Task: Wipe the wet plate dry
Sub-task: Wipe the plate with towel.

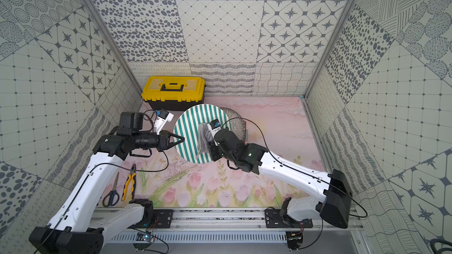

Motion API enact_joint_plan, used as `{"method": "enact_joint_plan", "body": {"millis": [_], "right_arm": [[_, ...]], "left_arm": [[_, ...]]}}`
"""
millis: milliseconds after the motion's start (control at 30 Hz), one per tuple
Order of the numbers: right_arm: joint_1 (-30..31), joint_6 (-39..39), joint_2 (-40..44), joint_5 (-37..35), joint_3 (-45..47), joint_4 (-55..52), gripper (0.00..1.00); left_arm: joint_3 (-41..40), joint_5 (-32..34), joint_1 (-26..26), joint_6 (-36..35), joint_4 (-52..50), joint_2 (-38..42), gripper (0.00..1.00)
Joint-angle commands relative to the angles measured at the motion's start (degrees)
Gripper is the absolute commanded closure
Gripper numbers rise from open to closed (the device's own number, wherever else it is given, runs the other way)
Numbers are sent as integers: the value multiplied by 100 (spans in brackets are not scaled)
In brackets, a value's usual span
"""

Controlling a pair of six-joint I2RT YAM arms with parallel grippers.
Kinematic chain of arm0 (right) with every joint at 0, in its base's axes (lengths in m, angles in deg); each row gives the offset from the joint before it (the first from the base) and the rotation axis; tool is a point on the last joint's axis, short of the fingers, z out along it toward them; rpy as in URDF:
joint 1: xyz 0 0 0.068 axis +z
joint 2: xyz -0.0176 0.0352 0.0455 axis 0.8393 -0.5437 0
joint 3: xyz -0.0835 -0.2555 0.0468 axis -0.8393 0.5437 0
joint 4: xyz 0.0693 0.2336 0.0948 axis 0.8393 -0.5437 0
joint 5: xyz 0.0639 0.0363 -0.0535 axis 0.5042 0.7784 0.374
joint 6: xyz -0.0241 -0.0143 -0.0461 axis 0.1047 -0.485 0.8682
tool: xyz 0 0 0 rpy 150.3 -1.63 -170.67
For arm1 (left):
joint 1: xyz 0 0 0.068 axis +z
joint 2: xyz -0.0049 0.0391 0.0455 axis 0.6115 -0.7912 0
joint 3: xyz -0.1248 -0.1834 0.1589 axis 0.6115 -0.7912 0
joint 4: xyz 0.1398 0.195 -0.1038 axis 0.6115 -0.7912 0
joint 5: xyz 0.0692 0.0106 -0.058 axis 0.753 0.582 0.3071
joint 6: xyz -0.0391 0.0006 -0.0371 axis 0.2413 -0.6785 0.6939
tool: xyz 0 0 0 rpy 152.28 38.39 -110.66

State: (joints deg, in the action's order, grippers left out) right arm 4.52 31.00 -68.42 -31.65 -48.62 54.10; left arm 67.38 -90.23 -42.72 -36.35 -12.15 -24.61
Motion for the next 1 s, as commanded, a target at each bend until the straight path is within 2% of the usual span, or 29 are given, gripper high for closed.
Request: {"method": "enact_joint_plan", "body": {"millis": [0,167,333,533,667,800,967], "right_arm": [[422,293,-639,103,-524,160,100],[653,182,-1112,188,-862,191,100],[413,-169,-824,-18,-331,271,100],[-514,-845,241,-2,1111,511,100],[-1281,-1062,1013,194,1699,477,100],[-2023,-999,1682,486,1641,106,100],[-2756,-714,1916,1248,674,-525,100]], "left_arm": [[52,-1788,-138,190,752,6,100],[-3,-1738,-136,444,998,11,100],[36,-1746,-140,479,1005,9,100],[78,-1808,-143,462,918,74,100],[76,-1828,-141,368,811,117,100],[101,-1580,-155,-173,450,188,100],[85,-555,-332,-1061,-118,284,100]]}}
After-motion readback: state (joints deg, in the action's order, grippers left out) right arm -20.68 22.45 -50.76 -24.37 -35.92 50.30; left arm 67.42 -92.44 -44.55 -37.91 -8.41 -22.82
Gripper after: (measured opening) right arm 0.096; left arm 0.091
